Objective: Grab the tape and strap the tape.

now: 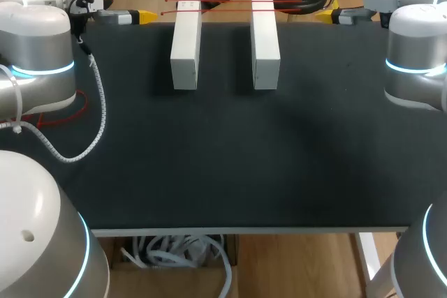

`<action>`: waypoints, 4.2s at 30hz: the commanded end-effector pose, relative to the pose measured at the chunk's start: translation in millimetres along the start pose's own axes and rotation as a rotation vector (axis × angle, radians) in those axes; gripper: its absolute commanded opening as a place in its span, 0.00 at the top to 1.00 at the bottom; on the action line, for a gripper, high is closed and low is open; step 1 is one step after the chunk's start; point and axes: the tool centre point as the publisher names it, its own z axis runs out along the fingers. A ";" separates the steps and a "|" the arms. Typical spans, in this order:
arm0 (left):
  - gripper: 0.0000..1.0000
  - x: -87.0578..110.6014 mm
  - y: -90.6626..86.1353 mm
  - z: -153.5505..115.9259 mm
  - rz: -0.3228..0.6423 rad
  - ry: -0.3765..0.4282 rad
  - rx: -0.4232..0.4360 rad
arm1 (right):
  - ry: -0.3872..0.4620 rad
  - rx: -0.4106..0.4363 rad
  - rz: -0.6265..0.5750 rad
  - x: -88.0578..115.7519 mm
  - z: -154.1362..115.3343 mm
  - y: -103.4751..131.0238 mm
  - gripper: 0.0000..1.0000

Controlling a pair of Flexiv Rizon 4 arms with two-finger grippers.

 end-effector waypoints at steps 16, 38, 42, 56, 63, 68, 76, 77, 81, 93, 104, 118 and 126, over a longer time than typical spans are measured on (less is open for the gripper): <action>0.00 0.2 0.5 0.6 0.001 -0.002 0.001 | 0.001 -0.003 0.000 0.0 -0.7 -0.6 0.00; 0.00 2.1 5.0 46.5 0.320 0.445 0.122 | 0.001 -0.003 0.000 0.0 -0.7 -0.6 0.00; 0.00 0.1 7.6 58.2 0.349 0.496 0.144 | 0.001 -0.003 0.000 0.0 -0.7 -0.6 0.00; 0.00 -15.3 17.2 97.5 0.355 0.586 0.157 | 0.001 -0.003 0.000 0.0 -0.7 -0.6 0.00; 0.29 -20.1 16.2 112.4 0.363 0.612 0.164 | 0.001 -0.003 0.000 0.0 -0.7 -0.6 0.00; 0.42 -24.8 18.0 121.1 0.358 0.621 0.155 | 0.001 -0.003 0.000 0.0 -0.7 -0.6 0.00; 0.50 -34.8 27.5 135.1 0.352 0.637 0.141 | 0.001 -0.003 0.000 0.0 -0.7 -0.6 0.00; 0.52 -36.3 28.9 137.0 0.352 0.639 0.139 | 0.001 -0.003 0.000 0.0 -0.7 -0.6 0.00; 0.52 -43.0 32.1 142.9 0.354 0.643 0.131 | 0.001 -0.003 0.000 0.0 -0.7 -0.6 0.00; 0.59 -61.1 34.7 155.4 0.359 0.636 0.135 | 0.001 -0.003 0.000 0.0 -0.7 -0.6 0.00; 0.62 -71.3 39.4 161.9 0.350 0.634 0.131 | 0.001 -0.003 0.000 0.0 -0.7 -0.6 0.00; 0.75 -79.0 48.1 168.8 0.335 0.636 0.126 | 0.001 -0.003 0.000 0.0 -0.7 -0.6 0.00; 0.82 -79.9 50.8 168.7 0.326 0.634 0.126 | 0.001 -0.003 0.000 0.0 -0.7 -0.6 0.00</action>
